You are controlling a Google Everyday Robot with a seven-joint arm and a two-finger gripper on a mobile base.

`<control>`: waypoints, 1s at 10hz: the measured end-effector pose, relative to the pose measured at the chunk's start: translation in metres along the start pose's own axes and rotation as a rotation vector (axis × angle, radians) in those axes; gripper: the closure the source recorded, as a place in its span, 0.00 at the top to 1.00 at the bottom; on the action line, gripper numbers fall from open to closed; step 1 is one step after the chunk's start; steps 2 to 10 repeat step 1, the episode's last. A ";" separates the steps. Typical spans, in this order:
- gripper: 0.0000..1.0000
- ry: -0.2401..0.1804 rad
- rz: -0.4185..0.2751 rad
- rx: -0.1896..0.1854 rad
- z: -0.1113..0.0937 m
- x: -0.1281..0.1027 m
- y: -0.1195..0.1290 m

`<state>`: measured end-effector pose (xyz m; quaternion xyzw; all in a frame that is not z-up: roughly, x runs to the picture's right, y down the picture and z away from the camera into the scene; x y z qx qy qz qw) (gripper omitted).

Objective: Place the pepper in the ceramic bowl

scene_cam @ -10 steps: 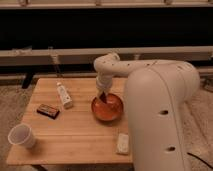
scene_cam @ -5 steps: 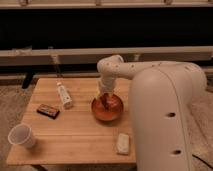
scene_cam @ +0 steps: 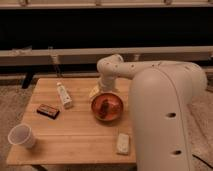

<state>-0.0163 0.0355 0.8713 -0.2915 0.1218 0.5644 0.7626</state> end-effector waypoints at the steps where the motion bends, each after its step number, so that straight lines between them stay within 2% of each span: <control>1: 0.97 0.002 -0.003 0.000 0.001 0.000 0.001; 10: 0.97 0.002 -0.003 0.000 0.001 0.000 0.001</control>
